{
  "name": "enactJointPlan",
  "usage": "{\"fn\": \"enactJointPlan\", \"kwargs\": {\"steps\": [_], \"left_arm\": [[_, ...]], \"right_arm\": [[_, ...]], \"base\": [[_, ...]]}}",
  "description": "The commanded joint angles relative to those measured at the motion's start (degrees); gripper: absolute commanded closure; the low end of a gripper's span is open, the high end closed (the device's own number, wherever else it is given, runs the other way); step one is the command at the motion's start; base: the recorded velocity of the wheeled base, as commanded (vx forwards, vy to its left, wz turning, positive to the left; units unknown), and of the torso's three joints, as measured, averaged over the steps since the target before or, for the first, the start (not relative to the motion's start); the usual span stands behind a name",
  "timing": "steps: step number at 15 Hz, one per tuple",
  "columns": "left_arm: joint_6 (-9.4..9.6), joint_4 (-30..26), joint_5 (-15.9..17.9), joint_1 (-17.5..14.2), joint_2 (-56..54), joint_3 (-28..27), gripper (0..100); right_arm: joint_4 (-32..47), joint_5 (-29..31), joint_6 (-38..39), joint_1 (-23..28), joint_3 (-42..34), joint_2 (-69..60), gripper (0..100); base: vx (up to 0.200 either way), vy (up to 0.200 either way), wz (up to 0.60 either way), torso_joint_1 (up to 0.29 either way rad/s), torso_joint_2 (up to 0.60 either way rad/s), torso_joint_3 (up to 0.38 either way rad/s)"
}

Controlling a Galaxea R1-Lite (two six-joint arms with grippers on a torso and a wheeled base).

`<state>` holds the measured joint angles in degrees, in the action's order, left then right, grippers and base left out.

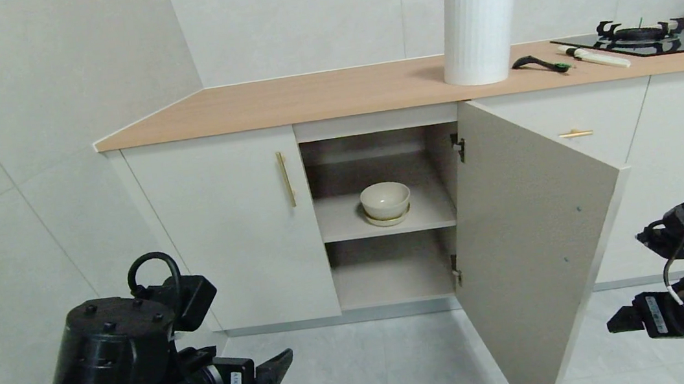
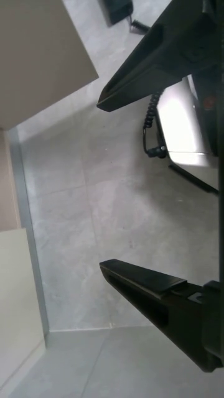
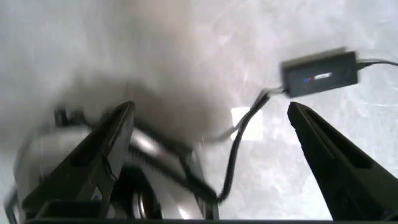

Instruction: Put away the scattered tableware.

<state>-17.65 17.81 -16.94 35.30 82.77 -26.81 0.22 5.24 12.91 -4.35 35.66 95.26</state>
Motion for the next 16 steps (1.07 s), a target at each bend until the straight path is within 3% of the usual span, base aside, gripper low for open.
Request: {"fn": "enactJointPlan", "kwargs": {"steps": [1, 4, 8, 11, 14, 16], "left_arm": [[-0.10, 0.0, 0.0, 0.0, 0.1, 0.0, 0], [-0.10, 0.0, 0.0, 0.0, 0.1, 0.0, 0], [-0.10, 0.1, 0.0, 0.0, 0.0, -0.1, 0], [-0.10, 0.2, 0.1, 0.0, 0.1, -0.1, 0], [-0.10, 0.2, 0.0, 0.0, -0.2, -0.2, 0], [-0.10, 0.2, 0.0, 0.0, -0.5, -0.2, 0]], "right_arm": [[-0.1, -0.2, -0.2, 7.1, 3.9, 0.5, 0], [-0.7, -2.1, 0.9, 10.2, 6.7, 1.9, 0], [-13.4, -2.3, 10.3, 10.7, 6.4, 2.8, 0], [-14.7, -3.7, 12.1, 10.3, 5.7, 2.8, 0], [-14.9, -5.7, 14.2, 6.7, 6.0, 2.8, 0], [-17.0, -5.6, 14.2, 0.6, 6.2, 3.4, 0]], "base": [[0.000, 0.000, 0.00, 0.000, 0.00, 0.000], [0.000, 0.000, 0.00, 0.000, 0.00, 0.000], [0.000, 0.000, 0.00, 0.000, 0.00, 0.000], [0.000, 0.000, 0.00, 0.000, 0.00, 0.000], [0.000, 0.000, 0.00, 0.000, 0.00, 0.000], [0.000, 0.000, 0.00, 0.000, 0.00, 0.000]]}}
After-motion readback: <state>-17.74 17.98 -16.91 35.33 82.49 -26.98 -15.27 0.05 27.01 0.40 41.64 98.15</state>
